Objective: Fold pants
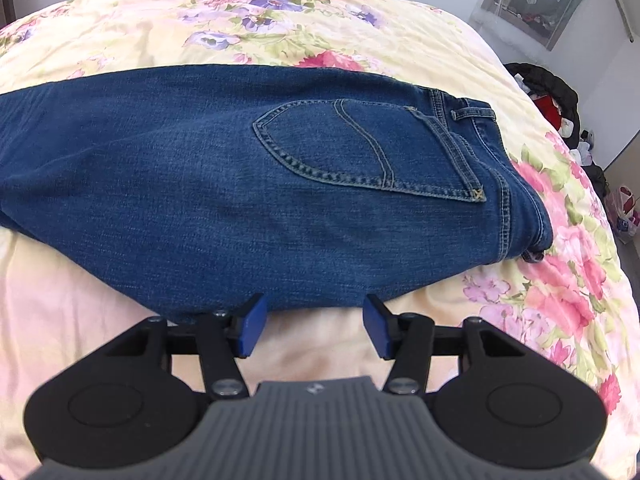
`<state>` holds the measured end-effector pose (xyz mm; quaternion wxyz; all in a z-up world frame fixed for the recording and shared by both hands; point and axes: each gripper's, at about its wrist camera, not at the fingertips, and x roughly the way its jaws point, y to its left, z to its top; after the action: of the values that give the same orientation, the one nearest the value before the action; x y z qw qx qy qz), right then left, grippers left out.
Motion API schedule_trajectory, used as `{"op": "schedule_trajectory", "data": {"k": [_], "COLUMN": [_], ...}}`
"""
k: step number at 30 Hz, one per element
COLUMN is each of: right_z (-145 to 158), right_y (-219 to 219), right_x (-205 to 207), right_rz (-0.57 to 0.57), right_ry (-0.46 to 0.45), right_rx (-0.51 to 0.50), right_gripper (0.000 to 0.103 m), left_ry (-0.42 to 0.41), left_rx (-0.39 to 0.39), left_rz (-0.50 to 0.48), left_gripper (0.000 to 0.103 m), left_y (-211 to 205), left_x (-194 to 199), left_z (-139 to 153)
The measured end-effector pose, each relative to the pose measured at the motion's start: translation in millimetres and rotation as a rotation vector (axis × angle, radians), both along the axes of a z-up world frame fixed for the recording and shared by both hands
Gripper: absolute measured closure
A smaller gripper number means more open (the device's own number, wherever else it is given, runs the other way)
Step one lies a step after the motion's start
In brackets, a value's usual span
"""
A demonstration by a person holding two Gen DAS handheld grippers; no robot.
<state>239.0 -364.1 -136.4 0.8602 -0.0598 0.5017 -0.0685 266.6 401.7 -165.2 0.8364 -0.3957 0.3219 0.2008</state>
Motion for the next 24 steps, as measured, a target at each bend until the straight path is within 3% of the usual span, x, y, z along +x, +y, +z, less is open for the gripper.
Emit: {"op": "schedule_trajectory", "data": {"k": [2,5,7,13,15,17,22,24], "right_z": [-2,-4,-5,2,7,9,-4,-13], "right_y": [0,0,-1,4,11,22,43,43], "right_x": [1,2,0,-13,-22,-33,-40,-33], "right_rz": [-0.015,-0.036,-0.055,-0.094,-0.084,-0.057,0.012,-0.005], "right_ry": [0.004,0.004,-0.002,-0.025,-0.033,-0.041,-0.053,-0.053], "right_rx": [0.006,0.011,0.018,0.054,0.080,0.087,0.048,0.070], "right_gripper": [0.054,0.054,0.054,0.054,0.054,0.054,0.056,0.066], "left_ry": [0.001,0.019,0.011,0.039,0.112,0.184,0.225,0.227], "left_rx": [-0.011,0.034,0.091,0.341,0.425,0.423,0.435,0.433], "left_rz": [0.003,0.015,0.031,-0.050,-0.090,-0.087,-0.074,-0.074], "left_gripper": [0.050,0.070,0.092,0.093,0.093,0.093,0.094,0.093], "left_y": [-1,-8,-13,-38,-41,-40,-43,-43], "left_x": [9,12,9,14,25,32,33,33], "left_z": [-5,-7,-1,59,60,47,26,28]}}
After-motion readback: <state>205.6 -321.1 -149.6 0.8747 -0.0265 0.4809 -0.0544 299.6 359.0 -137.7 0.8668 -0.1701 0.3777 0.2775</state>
